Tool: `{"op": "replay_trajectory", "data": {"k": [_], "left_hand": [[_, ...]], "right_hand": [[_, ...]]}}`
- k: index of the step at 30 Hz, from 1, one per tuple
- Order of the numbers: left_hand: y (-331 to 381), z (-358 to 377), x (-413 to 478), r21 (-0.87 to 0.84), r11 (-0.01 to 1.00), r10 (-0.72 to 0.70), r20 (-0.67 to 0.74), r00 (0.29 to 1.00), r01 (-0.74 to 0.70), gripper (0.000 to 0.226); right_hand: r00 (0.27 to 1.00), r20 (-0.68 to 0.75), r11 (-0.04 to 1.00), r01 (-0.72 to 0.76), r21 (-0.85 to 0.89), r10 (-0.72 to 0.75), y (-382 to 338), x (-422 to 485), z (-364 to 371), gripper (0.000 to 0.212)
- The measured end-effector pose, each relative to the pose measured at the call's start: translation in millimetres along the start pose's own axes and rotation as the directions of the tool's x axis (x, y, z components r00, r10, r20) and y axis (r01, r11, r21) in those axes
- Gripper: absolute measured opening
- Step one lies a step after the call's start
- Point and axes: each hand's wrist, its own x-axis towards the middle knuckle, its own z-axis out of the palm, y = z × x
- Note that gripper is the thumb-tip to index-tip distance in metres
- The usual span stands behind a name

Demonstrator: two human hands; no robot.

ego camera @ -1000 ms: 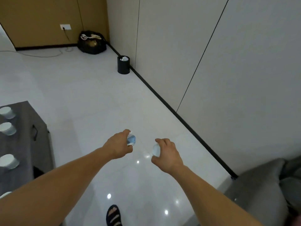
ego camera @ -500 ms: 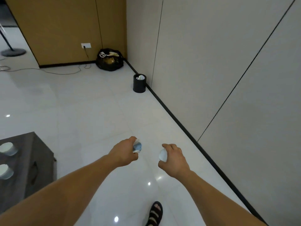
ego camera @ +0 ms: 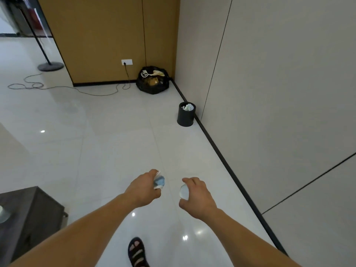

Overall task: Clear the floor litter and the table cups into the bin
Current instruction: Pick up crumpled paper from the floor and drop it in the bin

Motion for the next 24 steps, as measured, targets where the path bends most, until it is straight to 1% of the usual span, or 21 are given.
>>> {"op": "replay_trajectory", "data": {"k": [5, 8, 10, 15, 19, 24], "left_hand": [[-23.9, -40.3, 121.1, -0.028, 0.998, 0.050, -0.009, 0.999, -0.050, 0.054], [-31.3, -71.6, 186.0, -0.027, 0.997, 0.076, -0.004, 0.997, -0.076, 0.051], [-35.0, -91.0, 227.5, -0.016, 0.996, 0.091, -0.008, 0.996, -0.091, 0.052], [-41.3, -124.7, 323.1, -0.024, 0.997, 0.070, -0.005, 0.998, -0.070, 0.052], [-43.1, -146.0, 416.6, -0.001, 0.999, 0.055, -0.003, 0.999, -0.055, 0.053], [-33.8, -181.2, 527.0, 0.019, 1.000, -0.005, -0.010, 1.000, 0.005, 0.051]], "right_hand": [[0.999, -0.039, 0.999, -0.032, -0.033, 0.031, -12.4, 115.0, -17.9, 0.074], [0.995, -0.067, 0.997, -0.071, -0.041, 0.068, -24.9, 179.7, -37.5, 0.073], [0.993, -0.094, 0.996, -0.070, -0.048, 0.065, -34.3, 222.6, -49.9, 0.073], [0.994, -0.098, 0.998, -0.046, -0.041, 0.042, -41.8, 324.8, -76.0, 0.073], [0.995, -0.101, 0.999, -0.025, -0.037, 0.021, -29.7, 425.0, -99.1, 0.073], [0.996, -0.088, 1.000, 0.000, -0.001, 0.000, -13.4, 543.4, -138.3, 0.072]]}}
